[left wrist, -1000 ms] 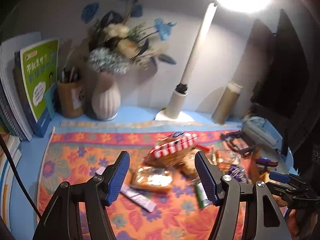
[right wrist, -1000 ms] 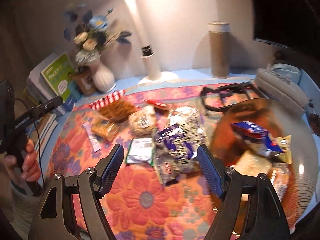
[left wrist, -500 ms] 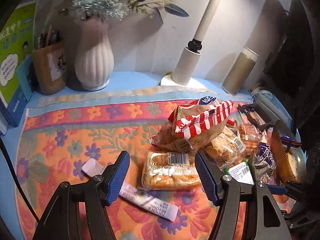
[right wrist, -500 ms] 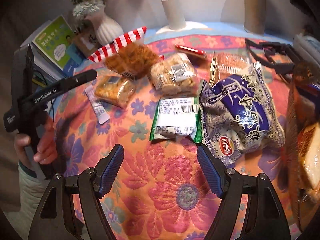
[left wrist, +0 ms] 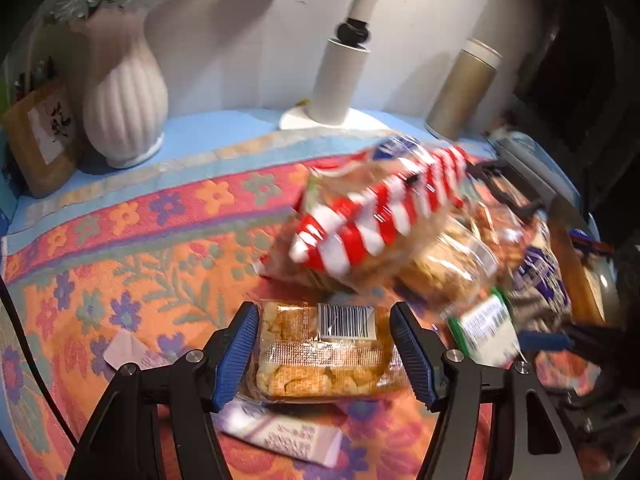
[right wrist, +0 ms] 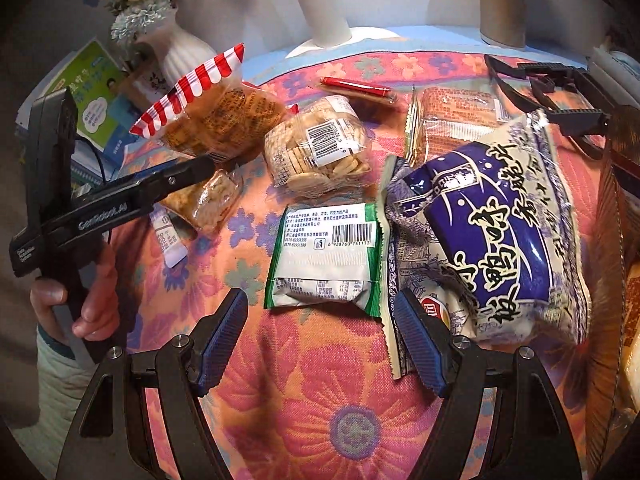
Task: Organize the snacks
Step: 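Move both tools back over the remaining snacks toward the bread packs, then grasp the barcoded puff-snack tray with the left tool while the right tool grasps the green-edged biscuit pack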
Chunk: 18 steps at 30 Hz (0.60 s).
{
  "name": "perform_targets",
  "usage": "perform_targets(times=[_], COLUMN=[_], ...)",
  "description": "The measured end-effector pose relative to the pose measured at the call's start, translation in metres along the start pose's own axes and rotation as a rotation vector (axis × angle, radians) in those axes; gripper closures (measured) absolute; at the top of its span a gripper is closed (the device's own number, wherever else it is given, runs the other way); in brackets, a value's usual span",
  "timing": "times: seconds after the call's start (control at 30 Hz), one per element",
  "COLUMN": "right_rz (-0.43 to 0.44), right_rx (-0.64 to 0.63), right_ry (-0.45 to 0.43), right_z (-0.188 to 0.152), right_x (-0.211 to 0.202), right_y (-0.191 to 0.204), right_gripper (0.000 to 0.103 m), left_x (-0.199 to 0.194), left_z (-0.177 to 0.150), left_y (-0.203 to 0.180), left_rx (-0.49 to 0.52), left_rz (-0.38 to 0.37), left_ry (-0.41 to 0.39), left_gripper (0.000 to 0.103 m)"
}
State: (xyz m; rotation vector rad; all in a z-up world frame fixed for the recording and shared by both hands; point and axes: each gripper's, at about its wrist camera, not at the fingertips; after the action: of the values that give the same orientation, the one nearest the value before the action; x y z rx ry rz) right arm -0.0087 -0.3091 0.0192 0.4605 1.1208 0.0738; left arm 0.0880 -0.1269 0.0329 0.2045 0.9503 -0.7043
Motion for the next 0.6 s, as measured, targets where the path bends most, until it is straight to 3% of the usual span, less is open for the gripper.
perform_targets(times=[0.27, 0.33, 0.47, 0.6], right_rz=[0.017, 0.026, 0.043, 0.076], right_rx=[-0.06, -0.091, -0.136, -0.103], right_ry=[0.003, 0.015, 0.028, 0.035], right_z=[0.004, 0.001, -0.006, -0.004], right_x=[0.008, 0.007, 0.0, -0.005], right_y=[0.012, 0.015, 0.015, 0.006], right_gripper=[0.026, 0.026, 0.026, 0.026], left_x=[-0.017, -0.023, -0.021, -0.002], left_z=[-0.028, -0.032, -0.021, -0.006], left_y=[-0.033, -0.039, -0.038, -0.043], left_rx=[0.18, 0.221, 0.231, 0.268], left_rz=[-0.188, -0.183, -0.096, -0.141], left_ry=[0.123, 0.133, 0.089, 0.078], left_gripper=[0.037, 0.037, 0.035, 0.034])
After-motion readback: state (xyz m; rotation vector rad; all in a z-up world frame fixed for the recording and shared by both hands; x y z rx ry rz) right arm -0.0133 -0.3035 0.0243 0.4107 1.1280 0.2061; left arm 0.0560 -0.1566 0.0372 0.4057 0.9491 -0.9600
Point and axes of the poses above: each gripper's, at about its wrist camera, not at the fingertips, and x roughly the way its jaws point, y to its left, z to its top, and after that the axes turned 11 degrees about x, right-handed
